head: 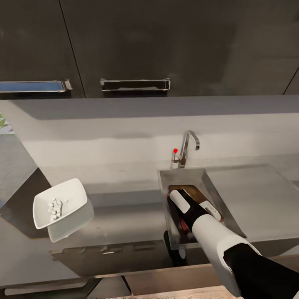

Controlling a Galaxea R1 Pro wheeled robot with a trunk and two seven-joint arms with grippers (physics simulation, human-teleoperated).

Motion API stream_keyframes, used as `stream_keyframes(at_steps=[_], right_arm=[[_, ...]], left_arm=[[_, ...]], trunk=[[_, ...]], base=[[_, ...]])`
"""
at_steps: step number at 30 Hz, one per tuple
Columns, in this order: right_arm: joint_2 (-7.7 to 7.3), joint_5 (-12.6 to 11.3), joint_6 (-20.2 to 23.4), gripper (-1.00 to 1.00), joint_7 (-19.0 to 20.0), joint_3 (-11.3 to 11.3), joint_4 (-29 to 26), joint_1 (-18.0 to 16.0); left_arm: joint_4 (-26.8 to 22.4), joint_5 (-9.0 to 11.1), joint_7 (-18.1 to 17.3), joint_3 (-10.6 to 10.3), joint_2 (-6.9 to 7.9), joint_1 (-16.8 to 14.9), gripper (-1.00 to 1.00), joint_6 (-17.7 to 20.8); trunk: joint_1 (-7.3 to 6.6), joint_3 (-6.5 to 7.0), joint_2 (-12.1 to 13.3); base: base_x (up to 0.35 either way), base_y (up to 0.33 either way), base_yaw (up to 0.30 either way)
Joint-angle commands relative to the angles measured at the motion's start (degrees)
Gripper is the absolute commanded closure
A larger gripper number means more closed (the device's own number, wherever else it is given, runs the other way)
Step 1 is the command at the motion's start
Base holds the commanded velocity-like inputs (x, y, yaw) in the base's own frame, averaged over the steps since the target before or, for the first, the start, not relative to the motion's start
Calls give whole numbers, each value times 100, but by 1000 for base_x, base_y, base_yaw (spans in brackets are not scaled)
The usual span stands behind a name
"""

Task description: In the kitchen, take the Vidalia onion out of the sink, dice it on the chopping board with the paring knife, put the diced onion into the bowl on the countertop, then place both the paring knife and the chopping board into the sink.

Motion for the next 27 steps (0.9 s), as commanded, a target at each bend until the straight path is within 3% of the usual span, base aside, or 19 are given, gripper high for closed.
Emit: stream_keyframes(at_steps=[1,9,17,22,27], right_arm=[[0,-30,-64,100,-7,33,5,-9],[0,-7,-197,100,25,44,5,-9],[0,34,-297,100,457,67,64,-9],[0,413,-307,100,497,68,95,-9],[0,527,-310,100,525,68,176,-9]], left_arm=[[-11,50,28,-44,8,3,-100,-7],[-11,50,28,-45,8,3,-100,-7],[-8,50,28,-43,8,3,-100,-7],[-4,50,28,-43,6,3,-100,-7],[-2,50,28,-43,9,3,-100,-7]], trunk=[[3,-20,-12],[3,-66,-12],[3,-69,-12],[3,-69,-12],[3,-69,-12]], base=[[0,0,0],[0,0,0],[0,0,0],[0,0,0],[0,0,0]])
